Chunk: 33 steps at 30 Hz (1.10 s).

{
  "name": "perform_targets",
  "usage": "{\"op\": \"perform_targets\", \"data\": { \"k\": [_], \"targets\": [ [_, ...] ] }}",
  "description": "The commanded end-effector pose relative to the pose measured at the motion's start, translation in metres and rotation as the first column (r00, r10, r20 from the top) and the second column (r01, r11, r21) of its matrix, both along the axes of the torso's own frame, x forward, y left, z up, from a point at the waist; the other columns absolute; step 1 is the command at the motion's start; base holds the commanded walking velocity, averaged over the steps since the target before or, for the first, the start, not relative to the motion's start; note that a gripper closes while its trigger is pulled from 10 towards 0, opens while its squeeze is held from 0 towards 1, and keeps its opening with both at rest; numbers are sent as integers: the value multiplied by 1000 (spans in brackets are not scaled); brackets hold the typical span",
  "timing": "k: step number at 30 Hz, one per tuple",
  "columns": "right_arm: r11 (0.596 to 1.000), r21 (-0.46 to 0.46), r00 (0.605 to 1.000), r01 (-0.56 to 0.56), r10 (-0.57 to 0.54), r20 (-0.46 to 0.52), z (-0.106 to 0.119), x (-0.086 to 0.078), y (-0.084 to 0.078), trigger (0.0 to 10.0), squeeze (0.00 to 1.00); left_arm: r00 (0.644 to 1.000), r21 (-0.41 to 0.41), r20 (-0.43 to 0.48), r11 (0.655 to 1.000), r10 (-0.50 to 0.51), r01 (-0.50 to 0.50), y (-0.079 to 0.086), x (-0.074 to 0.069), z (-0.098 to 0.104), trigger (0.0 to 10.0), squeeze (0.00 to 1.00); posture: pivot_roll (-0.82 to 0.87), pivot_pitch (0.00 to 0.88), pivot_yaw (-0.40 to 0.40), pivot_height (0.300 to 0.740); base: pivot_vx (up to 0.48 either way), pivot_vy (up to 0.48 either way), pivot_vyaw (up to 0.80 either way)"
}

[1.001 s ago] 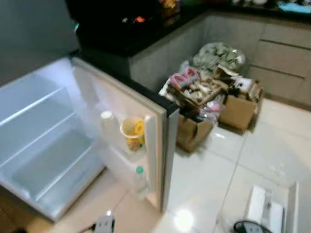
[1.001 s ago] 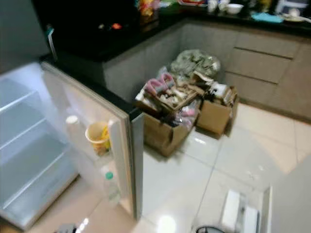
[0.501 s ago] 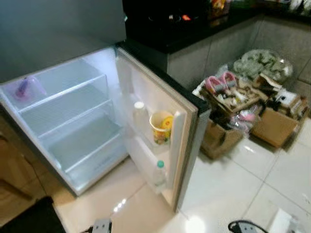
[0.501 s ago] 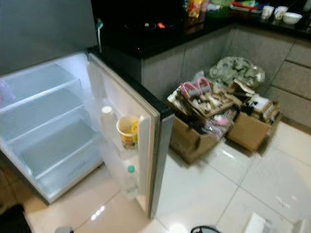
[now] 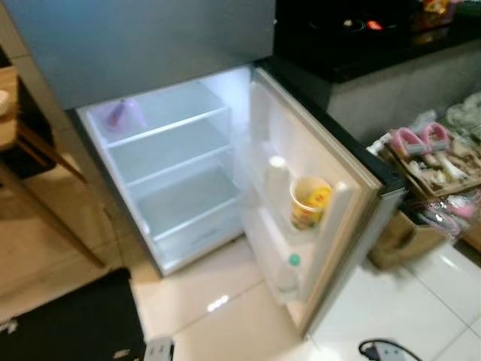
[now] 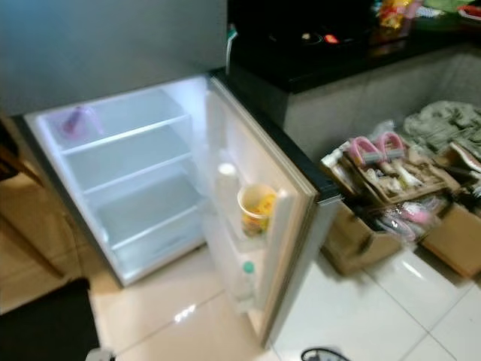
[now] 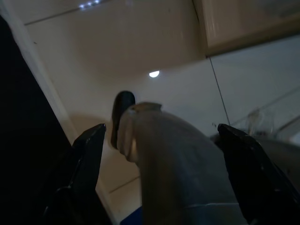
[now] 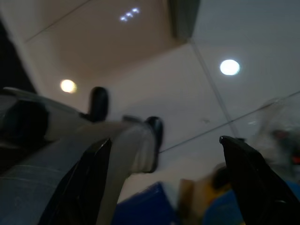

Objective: Restocking fridge

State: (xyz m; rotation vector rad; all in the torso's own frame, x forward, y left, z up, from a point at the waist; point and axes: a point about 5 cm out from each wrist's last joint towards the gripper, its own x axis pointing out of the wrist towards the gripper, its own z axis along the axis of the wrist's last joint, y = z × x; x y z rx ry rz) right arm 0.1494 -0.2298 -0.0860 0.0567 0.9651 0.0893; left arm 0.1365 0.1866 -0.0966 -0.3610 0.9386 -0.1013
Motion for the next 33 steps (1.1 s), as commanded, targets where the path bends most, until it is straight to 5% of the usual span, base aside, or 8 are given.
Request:
{"op": "perform_targets", "data": {
  "k": [1, 9, 13, 18, 23, 27, 32, 33],
  "targets": [
    [1000, -25, 999, 5, -6, -45, -4, -10, -2, 10000, 0, 999, -11, -34, 1000, -11, 10, -1, -9, -3, 10000, 0, -56, 67, -30, 740, 0, -458, 0],
    [990, -124, 997, 63, -69, -47, -2, -11, -17, 10000, 0, 999, 23, -43, 1000, 3, -2, 0, -10, -4, 10000, 0, -50, 69, -33, 740, 0, -57, 0],
    [971, -155, 983, 181, -177, 39, 7, 2, -32, 10000, 0, 999, 22, -45, 1000, 2, -1, 0, -11, -4, 10000, 0, -52, 69, -30, 740, 0, 0, 0],
    [943, 10, 888, 332, -316, 333, 49, 64, -47, 10000, 0, 999, 16, -45, 1000, 2, -1, 0, -11, -4, 10000, 0, -52, 72, -30, 740, 0, 0, 0],
    [929, 105, 806, 355, -361, 469, 80, 100, -53, 10000, 0, 999, 16, -42, 1000, 2, -2, 0, -10, -4, 10000, 0, -51, 71, -30, 740, 0, 0, 0],
    [932, 229, 727, 281, -363, 583, 113, 134, -49, 10000, 0, 999, 14, -41, 1000, 3, -2, 0, -10, -4, 10000, 0, -50, 71, -33, 740, 0, 0, 0],
    [941, 276, 724, 196, -329, 606, 120, 144, -39, 10000, 0, 999, 14, -42, 1000, 1, -1, -1, -10, -4, 10000, 0, -49, 74, -33, 740, 0, 0, 0],
    [937, 340, 741, -82, -171, 650, 130, 154, -10, 10000, 0, 999, 11, -43, 1000, -1, 1, -2, -10, -4, 10000, 0, -49, 76, -34, 740, 0, 0, 0]
  ]
}}
